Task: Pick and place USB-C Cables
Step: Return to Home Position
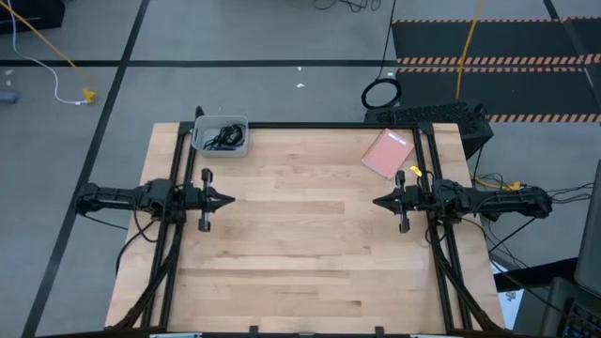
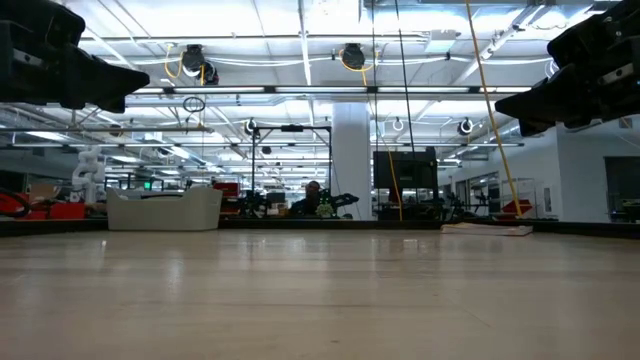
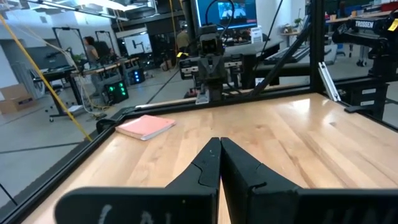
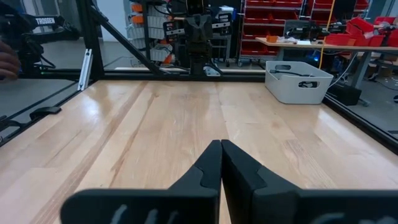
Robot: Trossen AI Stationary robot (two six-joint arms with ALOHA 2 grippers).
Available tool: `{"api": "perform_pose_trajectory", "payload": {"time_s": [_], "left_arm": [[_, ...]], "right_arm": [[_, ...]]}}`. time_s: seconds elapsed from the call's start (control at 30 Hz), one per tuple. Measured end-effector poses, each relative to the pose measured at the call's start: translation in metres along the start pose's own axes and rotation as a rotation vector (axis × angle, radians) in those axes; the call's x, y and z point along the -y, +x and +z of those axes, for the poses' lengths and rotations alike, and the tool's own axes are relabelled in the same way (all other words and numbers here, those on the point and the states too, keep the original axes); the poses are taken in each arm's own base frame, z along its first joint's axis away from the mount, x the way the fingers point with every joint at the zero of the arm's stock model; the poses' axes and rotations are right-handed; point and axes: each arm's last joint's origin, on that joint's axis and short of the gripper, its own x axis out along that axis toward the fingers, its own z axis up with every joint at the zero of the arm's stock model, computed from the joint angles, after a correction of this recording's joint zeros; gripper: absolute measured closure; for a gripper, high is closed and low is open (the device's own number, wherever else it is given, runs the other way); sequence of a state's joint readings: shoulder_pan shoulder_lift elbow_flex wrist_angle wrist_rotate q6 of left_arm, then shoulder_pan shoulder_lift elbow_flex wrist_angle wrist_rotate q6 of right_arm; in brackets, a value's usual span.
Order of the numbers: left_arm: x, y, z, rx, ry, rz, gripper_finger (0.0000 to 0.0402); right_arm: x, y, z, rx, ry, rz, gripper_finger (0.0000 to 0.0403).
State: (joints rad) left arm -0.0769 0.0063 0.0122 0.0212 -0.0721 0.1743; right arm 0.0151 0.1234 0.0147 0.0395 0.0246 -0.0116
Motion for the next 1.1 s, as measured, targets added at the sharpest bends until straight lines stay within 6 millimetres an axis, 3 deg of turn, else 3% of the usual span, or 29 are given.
{"api": "perform_pose_trajectory", "payload": {"time_s": [1.1], "left_arm": [[-0.0006, 0.0001, 0.0022, 0.029, -0.001, 0.012, 0.0392]], "right_arm": [[0.0000, 0.0000, -0.0001, 0.000, 0.000, 0.000, 0.0403]]}}
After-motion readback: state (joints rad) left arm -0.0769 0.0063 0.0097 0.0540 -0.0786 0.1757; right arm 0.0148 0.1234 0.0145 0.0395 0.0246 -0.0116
